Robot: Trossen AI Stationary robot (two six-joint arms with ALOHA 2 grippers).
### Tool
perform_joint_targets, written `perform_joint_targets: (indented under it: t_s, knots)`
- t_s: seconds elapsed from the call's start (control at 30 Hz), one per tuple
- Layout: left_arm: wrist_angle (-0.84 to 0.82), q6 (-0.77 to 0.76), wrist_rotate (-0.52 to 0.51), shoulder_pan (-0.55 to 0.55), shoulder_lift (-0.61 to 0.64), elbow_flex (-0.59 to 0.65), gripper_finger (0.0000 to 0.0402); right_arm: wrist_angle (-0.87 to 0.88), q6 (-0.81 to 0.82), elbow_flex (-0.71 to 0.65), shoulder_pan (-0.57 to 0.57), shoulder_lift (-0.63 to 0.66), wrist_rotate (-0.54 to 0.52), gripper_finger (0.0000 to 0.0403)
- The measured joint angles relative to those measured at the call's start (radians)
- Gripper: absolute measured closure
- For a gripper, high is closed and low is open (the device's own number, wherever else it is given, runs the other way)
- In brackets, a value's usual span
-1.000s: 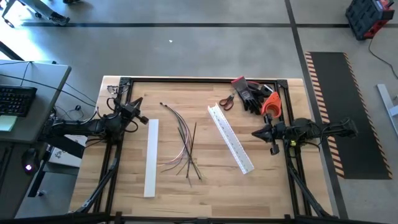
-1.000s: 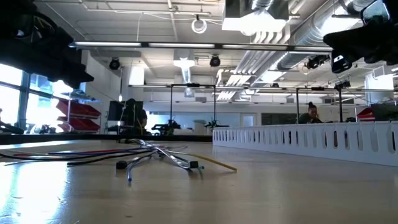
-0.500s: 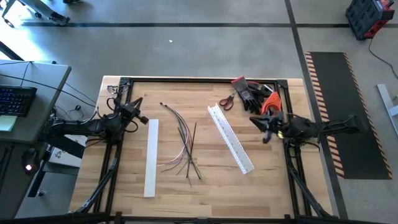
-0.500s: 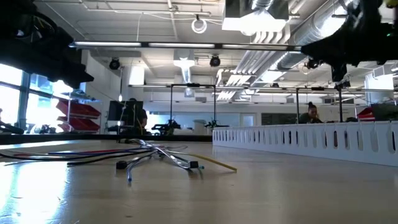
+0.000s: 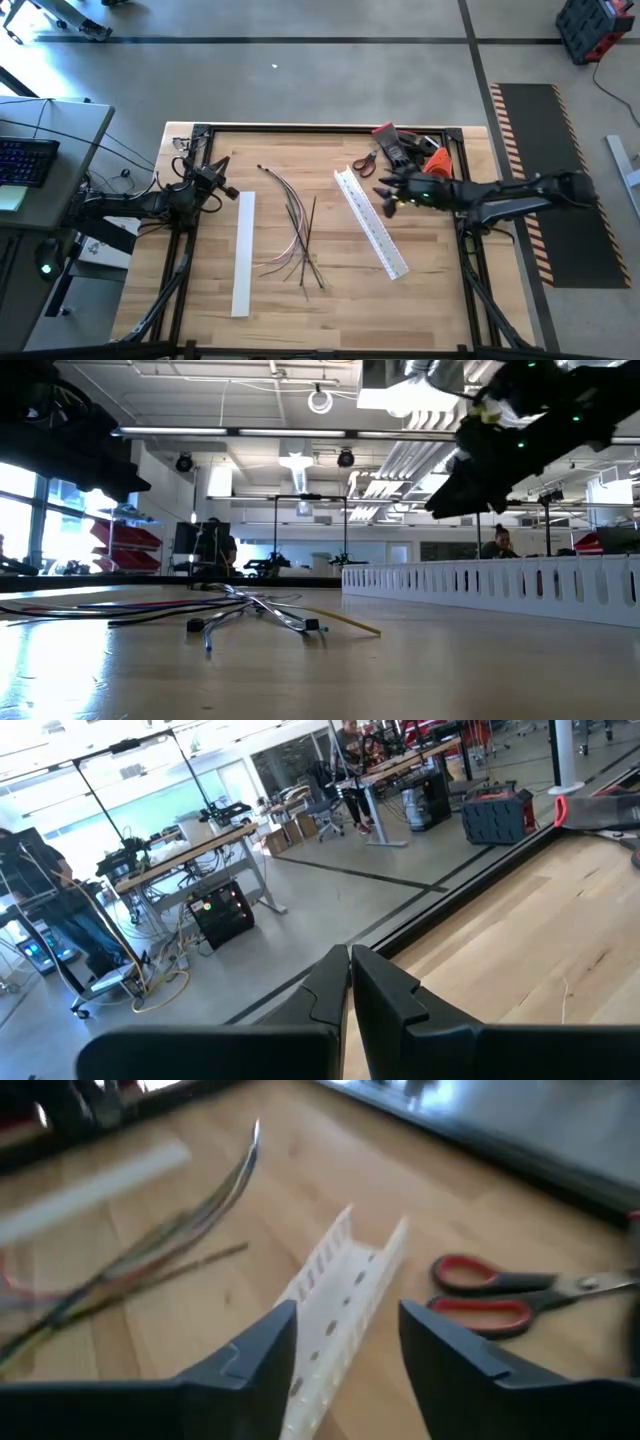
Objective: Ziptie cables
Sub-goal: Wrap the right zip tie on the cable
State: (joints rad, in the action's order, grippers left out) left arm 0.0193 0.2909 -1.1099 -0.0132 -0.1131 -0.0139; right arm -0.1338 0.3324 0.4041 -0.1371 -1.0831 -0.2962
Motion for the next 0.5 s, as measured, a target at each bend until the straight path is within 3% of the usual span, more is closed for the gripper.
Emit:
perform_joint_targets:
  t_s: [0.23, 0.5]
  knots:
    - [0.0, 0.0, 0.0, 0.0, 0.0, 0.0, 0.0401, 0.231, -0.016, 0.195, -0.041, -0.288, 0.068, 0.0202]
    - [0.0, 0.0, 0.0, 0.0, 0.0, 0.0, 0.0401, 0.424, -0.021, 0.332, -0.042, -0.455, 0.069, 0.0235]
